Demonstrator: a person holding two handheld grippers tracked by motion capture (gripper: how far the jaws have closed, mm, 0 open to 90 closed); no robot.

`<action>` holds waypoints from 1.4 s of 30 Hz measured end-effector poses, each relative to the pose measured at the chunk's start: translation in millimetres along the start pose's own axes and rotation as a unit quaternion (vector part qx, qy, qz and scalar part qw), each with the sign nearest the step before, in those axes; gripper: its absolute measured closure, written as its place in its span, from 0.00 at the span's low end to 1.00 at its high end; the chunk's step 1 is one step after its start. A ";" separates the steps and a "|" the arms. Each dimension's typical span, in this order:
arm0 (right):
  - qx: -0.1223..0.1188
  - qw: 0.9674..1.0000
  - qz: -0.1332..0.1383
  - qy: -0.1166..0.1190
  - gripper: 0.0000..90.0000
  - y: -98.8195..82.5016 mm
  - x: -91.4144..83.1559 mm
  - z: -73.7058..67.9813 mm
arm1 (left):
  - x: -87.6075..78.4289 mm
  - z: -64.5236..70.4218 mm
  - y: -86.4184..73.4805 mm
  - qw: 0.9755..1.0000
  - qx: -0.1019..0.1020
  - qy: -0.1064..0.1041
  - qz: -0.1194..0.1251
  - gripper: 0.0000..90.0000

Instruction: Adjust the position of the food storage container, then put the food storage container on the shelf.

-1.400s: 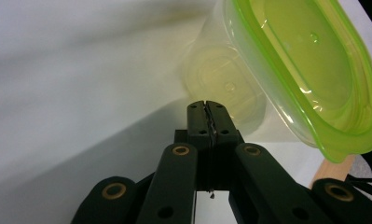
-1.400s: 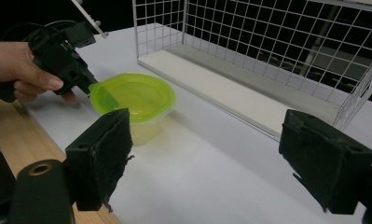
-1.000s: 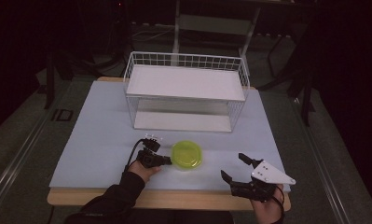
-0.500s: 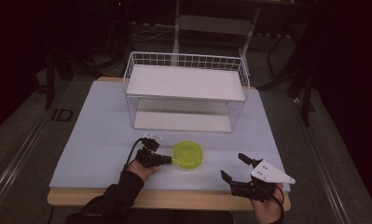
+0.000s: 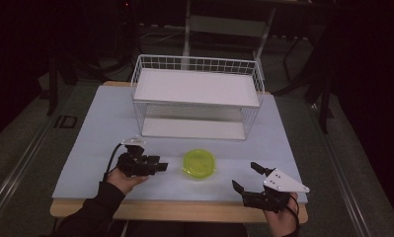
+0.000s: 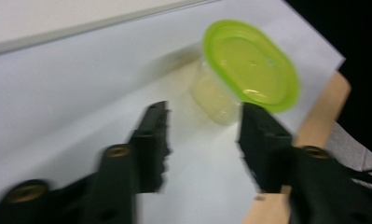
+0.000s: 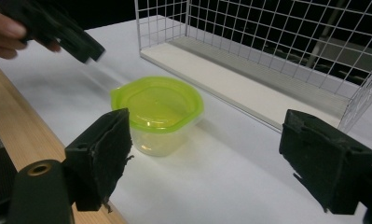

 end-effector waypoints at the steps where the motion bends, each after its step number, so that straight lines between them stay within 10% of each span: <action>1: -0.002 1.000 0.000 0.000 0.18 0.5 -0.2 0.1 | -5.6 2.0 -0.9 1.000 0.005 -0.012 0.011 0.42; 10: -0.005 1.000 -0.006 0.011 0.16 6.1 -3.0 -3.8 | -45.0 35.6 -12.3 0.993 0.056 -0.073 0.076 0.02; 23: -0.029 0.999 -0.017 0.026 0.16 23.0 -1.6 -7.3 | -53.7 61.0 -3.6 0.984 0.118 -0.069 0.115 0.02; 30: -0.024 0.999 -0.020 0.029 0.16 35.7 6.0 -2.5 | -46.5 68.2 7.3 0.983 0.132 -0.090 0.088 0.02; 42: 0.029 0.997 -0.040 0.061 0.14 54.4 39.2 1.0 | -23.9 58.1 36.8 0.989 0.115 -0.067 0.070 0.04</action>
Point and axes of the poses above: each handheld gripper's, and its own axes: x roughly forward along the jaws, y roughly out of its top, z roughly to its right, the point moved 3 cm from there along x, roughly forward along the jaws, and after that the axes turned 4 degrees about -z, right-handed, at the moved point
